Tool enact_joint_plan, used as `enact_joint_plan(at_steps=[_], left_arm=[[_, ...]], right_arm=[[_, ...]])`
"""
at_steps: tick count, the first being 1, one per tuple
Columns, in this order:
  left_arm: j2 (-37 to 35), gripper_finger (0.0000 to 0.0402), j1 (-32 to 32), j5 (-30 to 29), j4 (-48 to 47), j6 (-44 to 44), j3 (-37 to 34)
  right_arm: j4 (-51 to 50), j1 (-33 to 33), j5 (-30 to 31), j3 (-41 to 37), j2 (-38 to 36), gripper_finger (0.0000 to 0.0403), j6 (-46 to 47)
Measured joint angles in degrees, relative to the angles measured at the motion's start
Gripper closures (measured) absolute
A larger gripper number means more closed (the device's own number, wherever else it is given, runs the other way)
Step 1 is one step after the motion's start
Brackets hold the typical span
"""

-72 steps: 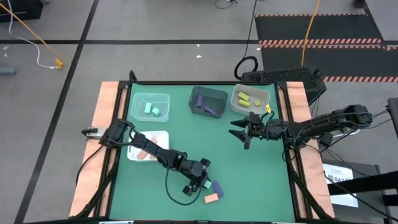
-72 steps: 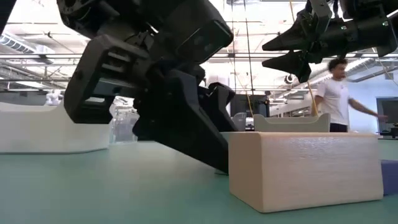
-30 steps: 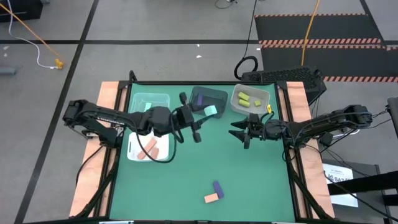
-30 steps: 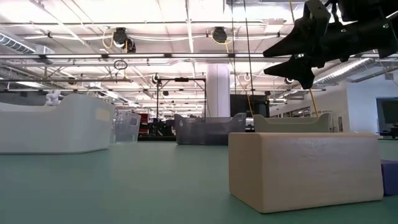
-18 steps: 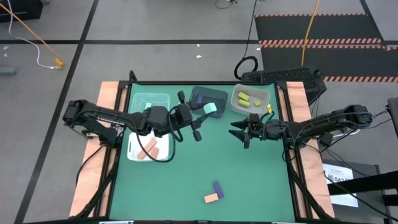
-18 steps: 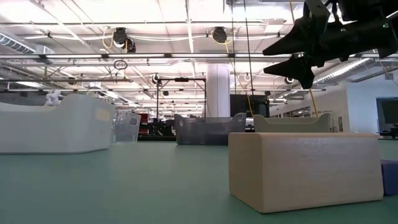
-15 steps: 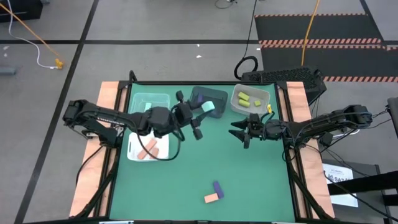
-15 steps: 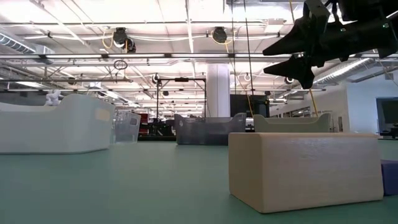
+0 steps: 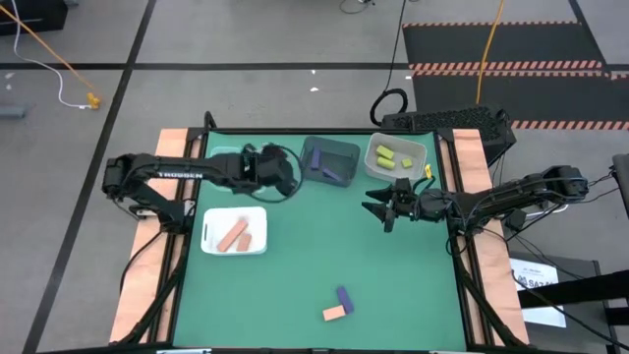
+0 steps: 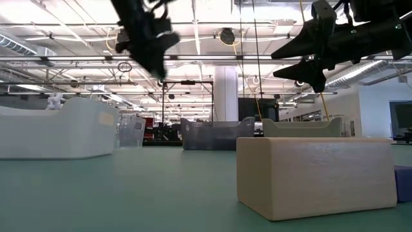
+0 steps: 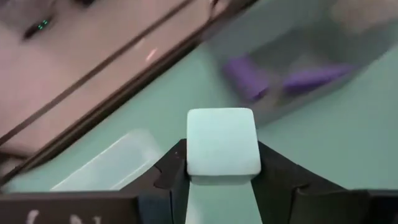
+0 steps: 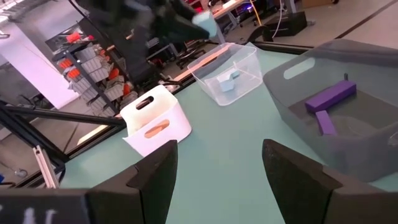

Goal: Sort & place blocks by color
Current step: Put the blue block into the transparent bin

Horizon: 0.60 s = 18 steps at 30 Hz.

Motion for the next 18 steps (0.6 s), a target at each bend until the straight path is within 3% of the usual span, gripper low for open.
enact_joint_plan(at_steps=[3, 7, 12, 18], left_arm=[[0.0, 0.0269, 4.14, 0.65, -9.54, -1.17, 0.0], [0.0, 0.0269, 10.73, 4.33, -15.04, 2.25, -1.68], [0.0, 0.0269, 19.73, 10.94, -13.35, 5.5, -6.84], [0.02, 0.0269, 26.12, 19.64, -7.96, 4.97, -13.95]], right_arm=[[0.0, 0.0, 0.11, 0.0, 0.0, 0.0179, -0.57], [-0.02, 0.0, 0.2, 0.0, 0.0, 0.0179, -1.47], [-0.02, -0.04, 0.22, 0.0, 0.0, 0.0179, -1.48], [-0.03, -0.04, 0.22, 0.0, 0.0, 0.0179, -1.51]])
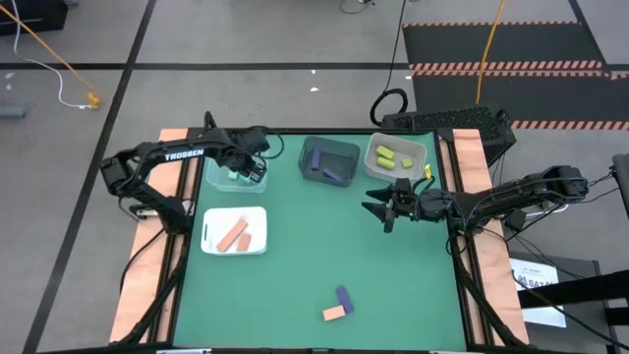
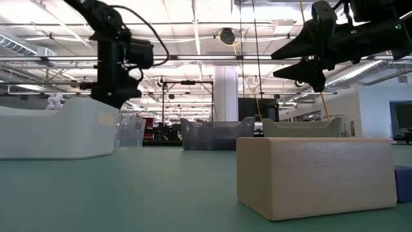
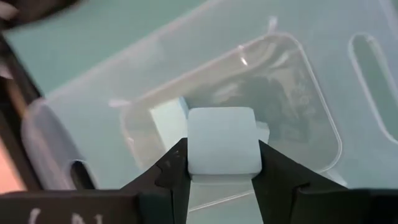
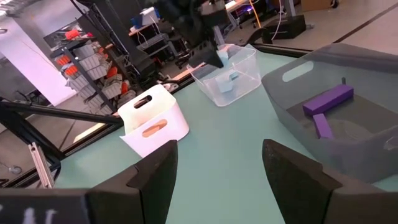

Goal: Sort & place blocks by color
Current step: Put the blue block into the transparent bin, then put the violet block into the black bin

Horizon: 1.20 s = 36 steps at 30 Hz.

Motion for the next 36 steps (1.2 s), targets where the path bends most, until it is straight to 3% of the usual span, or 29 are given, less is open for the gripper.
enact_joint_plan(at_steps=[7, 14, 19, 29, 34, 36], left_arm=[[0.0, 0.026, 0.76, 2.64, 6.5, -2.55, -5.4], [0.0, 0.013, 0.74, 3.38, 7.25, -7.87, -5.97], [0.0, 0.0089, 0.5, 6.45, 7.27, -7.61, -3.88], [-4.23, 0.0109, -2.16, 7.26, 7.24, -5.28, 5.41], [-7.59, 0.0127, -4.83, 7.29, 7.19, -7.49, 7.16], [-8.88, 0.0131, -6.62, 7.63, 7.47, -9.37, 7.22]], right_arm=[[0.0, 0.0, 2.03, 0.0, 0.0, 0.0179, -1.52], [-0.01, -0.04, 4.08, 0.0, 0.0, 0.0179, -1.52], [0.01, -0.04, 4.0, 0.0, 0.0, 0.0179, -2.97], [-1.12, 0.02, 2.36, 5.28, -0.02, 0.0179, -12.67], [-11.39, 0.02, 2.09, 9.53, -0.04, 0.0179, -15.21], [-17.05, 0.0, -0.64, 11.16, -0.04, 0.0179, -15.26]])
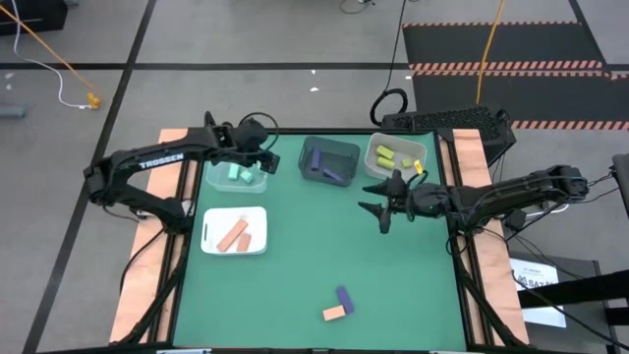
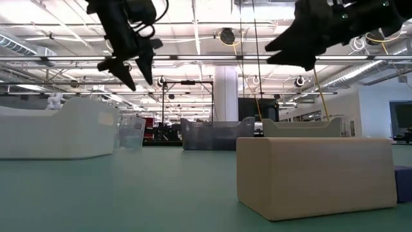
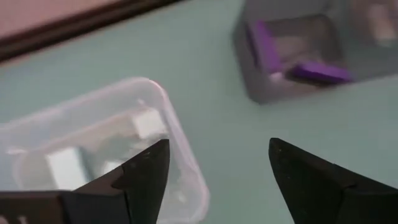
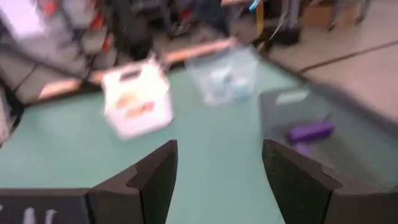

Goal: Sort & place blocks by color
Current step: Put the violet block into the black bin

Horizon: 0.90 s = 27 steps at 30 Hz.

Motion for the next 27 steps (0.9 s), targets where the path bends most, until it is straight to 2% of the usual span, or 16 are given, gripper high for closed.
enact_joint_plan(at_steps=[6, 12, 17, 23, 27], left_arm=[[-1.4, 0.0142, -8.06, 3.15, 1.91, -5.97, -0.01], [-1.4, 0.0141, -19.4, 6.05, 13.99, -7.07, -0.02], [-1.4, 0.0136, -27.64, 6.33, 24.8, -4.7, -0.02], [-1.37, 0.0144, -34.11, 6.28, 29.8, -2.98, -0.04], [-1.35, 0.0141, -37.74, 6.24, 30.32, -3.54, -0.04]], right_arm=[[-7.7, 0.31, -8.76, 1.01, 0.01, 0.0179, 0.81], [-6.81, 3.25, -13.29, 1.04, 2.24, 0.0179, 2.62], [-8.07, 8.07, -13.79, 5.88, 9.39, 0.0179, 2.92], [-9.9, 11.21, -13.48, 14.84, 21.1, 0.0179, -0.48], [-11.65, 11.43, -13.1, 19.51, 27.4, 0.0179, 11.64]])
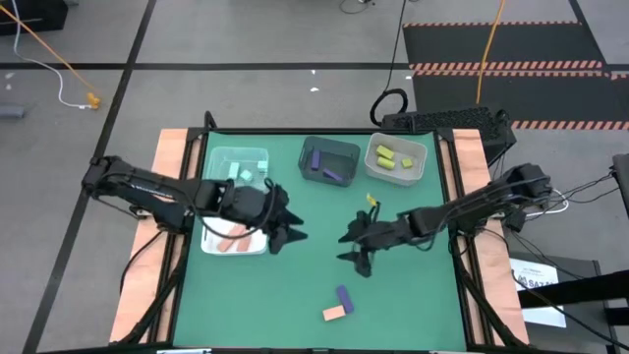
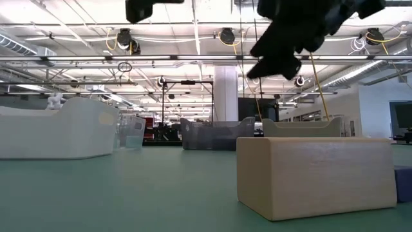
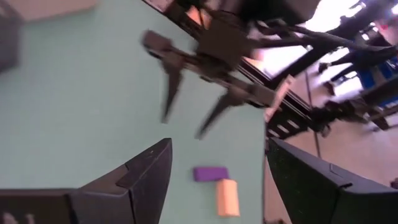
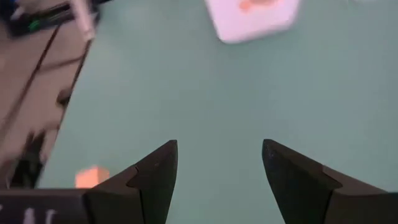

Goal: Sort & place blocks by color
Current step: Put the violet block into the black bin

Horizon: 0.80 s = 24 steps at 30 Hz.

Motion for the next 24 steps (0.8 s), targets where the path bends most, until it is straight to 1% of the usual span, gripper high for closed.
enact_joint_plan(at_steps=[3, 8, 14, 16, 19, 21, 24], left_arm=[[0.0, 0.0137, -2.81, -0.07, -0.13, -2.43, 0.0], [0.22, 0.0137, -7.72, -0.36, -0.55, -5.04, 0.0], [0.22, 0.0141, -13.36, -2.7, -0.56, -4.76, 0.0], [0.22, 0.0139, -14.98, -3.78, -0.52, -3.88, 0.0], [0.22, 0.0136, -16.99, -5.61, -0.56, -2.3, 0.0], [0.22, 0.0136, -18.1, -7.46, -0.51, -2.28, 0.0], [0.22, 0.0139, -19.48, -9.77, -0.49, -3.21, 0.0]], right_arm=[[-2.67, 0.52, -0.2, 2.18, 3.79, 0.0179, 12.67], [0.01, 5.15, 0.33, 4.32, 7.53, 0.0179, 24.97], [-3.45, 11.54, 8.25, 7.83, 11.88, 0.0179, 39.4], [-6.08, 13.25, 10.28, 9.84, 13.91, 0.0179, 42.99], [-12.19, 14.97, 11.47, 13.18, 17.68, 0.0179, 47.08], [-15.94, 15.74, 11.38, 15.68, 20.02, 0.0179, 49.44], [-19.83, 16.31, 9.09, 19.11, 23.12, 0.0179, 51.27]])
